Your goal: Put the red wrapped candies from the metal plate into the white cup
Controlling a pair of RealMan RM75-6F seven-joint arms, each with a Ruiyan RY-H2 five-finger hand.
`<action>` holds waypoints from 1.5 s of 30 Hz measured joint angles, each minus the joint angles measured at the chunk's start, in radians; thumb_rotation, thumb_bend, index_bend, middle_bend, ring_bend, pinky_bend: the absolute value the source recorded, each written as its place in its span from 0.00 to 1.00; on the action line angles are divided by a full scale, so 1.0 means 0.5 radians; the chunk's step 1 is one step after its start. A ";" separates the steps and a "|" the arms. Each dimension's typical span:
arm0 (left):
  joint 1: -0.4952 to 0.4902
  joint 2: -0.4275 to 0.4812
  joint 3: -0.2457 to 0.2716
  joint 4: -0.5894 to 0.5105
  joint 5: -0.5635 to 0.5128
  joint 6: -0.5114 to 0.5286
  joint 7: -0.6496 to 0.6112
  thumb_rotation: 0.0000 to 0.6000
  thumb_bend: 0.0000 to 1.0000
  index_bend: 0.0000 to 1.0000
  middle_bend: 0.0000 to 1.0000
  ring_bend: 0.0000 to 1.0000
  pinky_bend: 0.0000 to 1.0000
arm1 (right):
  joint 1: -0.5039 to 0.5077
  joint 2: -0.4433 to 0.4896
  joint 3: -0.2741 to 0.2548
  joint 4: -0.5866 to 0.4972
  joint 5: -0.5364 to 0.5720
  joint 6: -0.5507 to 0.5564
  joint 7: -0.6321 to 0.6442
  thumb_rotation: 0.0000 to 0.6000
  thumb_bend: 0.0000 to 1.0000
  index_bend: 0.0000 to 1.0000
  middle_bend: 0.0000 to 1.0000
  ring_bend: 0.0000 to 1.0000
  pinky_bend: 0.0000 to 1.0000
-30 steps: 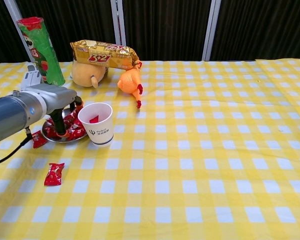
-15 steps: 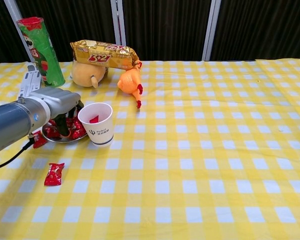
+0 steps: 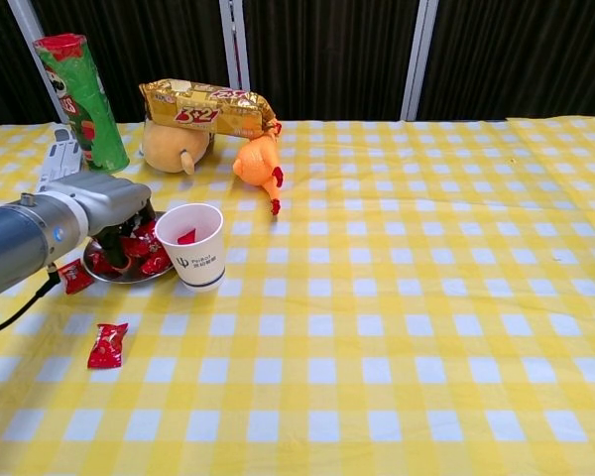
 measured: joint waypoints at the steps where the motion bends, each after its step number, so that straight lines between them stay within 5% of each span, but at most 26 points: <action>1: 0.005 0.015 -0.001 -0.017 0.009 0.007 -0.001 1.00 0.43 0.54 0.63 0.93 0.95 | 0.000 0.000 0.000 0.000 0.000 0.000 0.000 1.00 0.39 0.00 0.00 0.00 0.00; 35: 0.078 0.510 -0.125 -0.733 0.224 0.275 -0.004 1.00 0.44 0.55 0.65 0.93 0.95 | -0.001 -0.009 0.001 0.005 -0.012 0.012 -0.013 1.00 0.38 0.00 0.00 0.00 0.00; 45: -0.024 0.405 -0.134 -0.853 0.217 0.296 0.122 1.00 0.44 0.55 0.65 0.93 0.95 | -0.005 -0.003 0.003 0.005 -0.014 0.026 0.002 1.00 0.39 0.00 0.00 0.00 0.00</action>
